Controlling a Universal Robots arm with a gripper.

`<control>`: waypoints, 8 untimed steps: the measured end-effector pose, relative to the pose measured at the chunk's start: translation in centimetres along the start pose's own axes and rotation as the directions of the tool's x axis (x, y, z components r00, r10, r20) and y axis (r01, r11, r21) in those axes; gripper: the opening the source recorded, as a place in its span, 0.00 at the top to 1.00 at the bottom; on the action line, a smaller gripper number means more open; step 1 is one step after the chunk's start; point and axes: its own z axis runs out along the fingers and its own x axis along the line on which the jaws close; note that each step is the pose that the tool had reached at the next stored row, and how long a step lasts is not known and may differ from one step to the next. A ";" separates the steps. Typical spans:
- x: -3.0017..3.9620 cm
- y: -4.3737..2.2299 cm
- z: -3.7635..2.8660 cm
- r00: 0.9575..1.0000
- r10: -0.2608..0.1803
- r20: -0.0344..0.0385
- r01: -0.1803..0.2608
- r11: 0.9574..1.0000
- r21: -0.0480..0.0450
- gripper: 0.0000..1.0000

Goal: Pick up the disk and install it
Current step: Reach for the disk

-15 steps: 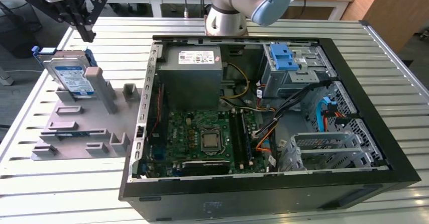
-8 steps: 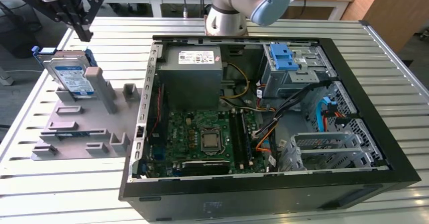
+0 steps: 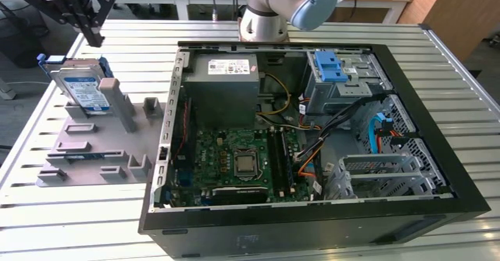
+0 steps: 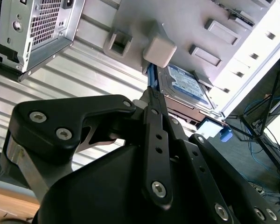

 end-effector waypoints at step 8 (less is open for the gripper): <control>0.85 0.37 0.15 1.000 0.000 0.000 0.000 1.000 0.000 0.89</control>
